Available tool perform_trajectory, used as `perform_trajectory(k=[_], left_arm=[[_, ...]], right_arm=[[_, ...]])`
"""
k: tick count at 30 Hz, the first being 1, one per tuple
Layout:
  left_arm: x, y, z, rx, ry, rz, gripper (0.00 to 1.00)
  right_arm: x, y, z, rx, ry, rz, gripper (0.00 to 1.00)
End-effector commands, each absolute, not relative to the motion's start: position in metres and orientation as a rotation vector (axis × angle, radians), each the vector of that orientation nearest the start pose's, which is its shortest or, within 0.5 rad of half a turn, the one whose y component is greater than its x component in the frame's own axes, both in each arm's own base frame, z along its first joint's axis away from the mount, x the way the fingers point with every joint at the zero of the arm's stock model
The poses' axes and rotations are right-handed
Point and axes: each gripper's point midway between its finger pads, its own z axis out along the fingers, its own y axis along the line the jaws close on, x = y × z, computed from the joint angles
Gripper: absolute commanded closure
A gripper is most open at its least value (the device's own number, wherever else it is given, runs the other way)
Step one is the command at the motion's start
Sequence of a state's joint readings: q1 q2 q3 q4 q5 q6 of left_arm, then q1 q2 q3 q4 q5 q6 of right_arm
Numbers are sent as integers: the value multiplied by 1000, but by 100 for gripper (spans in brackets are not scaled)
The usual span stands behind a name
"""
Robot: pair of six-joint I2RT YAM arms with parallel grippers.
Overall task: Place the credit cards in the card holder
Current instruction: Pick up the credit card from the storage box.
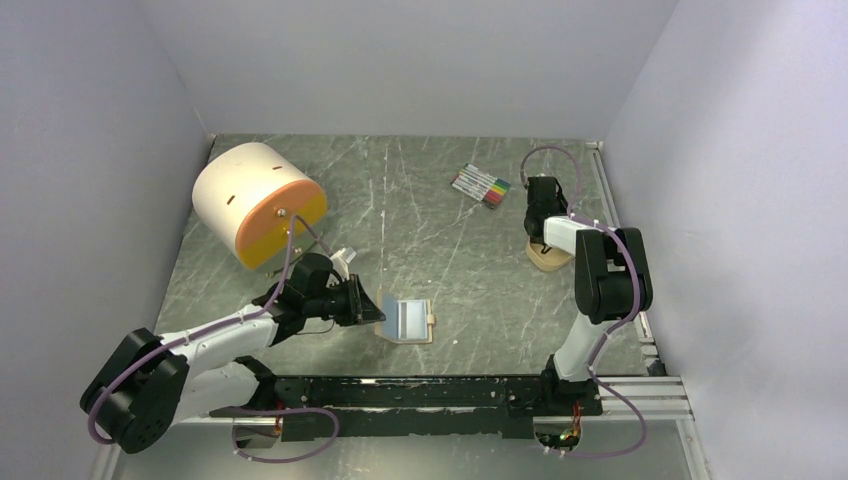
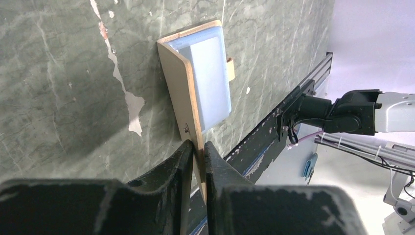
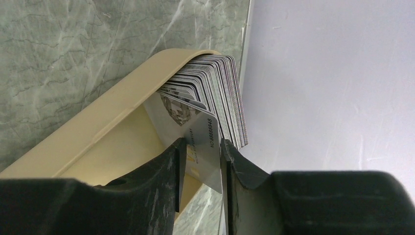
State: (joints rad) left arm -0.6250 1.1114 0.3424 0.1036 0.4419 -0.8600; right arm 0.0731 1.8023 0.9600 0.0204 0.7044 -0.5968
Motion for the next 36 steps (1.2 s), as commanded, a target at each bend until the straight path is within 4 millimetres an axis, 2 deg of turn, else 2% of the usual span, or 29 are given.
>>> perform_trajectory(k=[1,4,5,10,16,20,27,31,34,36], left_arm=[[160,-248,67,-14,2476,-1257,79],[158,-250,67,3,2489,-1272,79],[159,-251,68,5,2487,-1274,79],[159,-249,68,-2,2474,-1264,79],[158,-248,66,-9,2480,-1261,79],[157,-249,68,-18,2476,-1286,78],[158,-246,67,-12,2482,-1247,72],[158,-238,63,-36,2487,-1196,70],[159,-234,62,-41,2495,-1156,70],[161,-233,63,-48,2494,-1141,69]], right_arm=[[407,-107,84,-385,2331,-1067,67],[406,-106,84,-388,2338,-1055,71],[412,-105,92,-378,2323,-1054,72],[412,-105,99,-360,2310,-1047,77],[410,-99,103,-358,2349,-995,91],[400,-84,104,-387,2394,-904,99],[383,-41,119,-426,2416,-697,100],[383,-2,135,-392,2436,-393,100],[389,24,161,-234,2356,-184,100],[388,52,172,-170,2298,26,100]])
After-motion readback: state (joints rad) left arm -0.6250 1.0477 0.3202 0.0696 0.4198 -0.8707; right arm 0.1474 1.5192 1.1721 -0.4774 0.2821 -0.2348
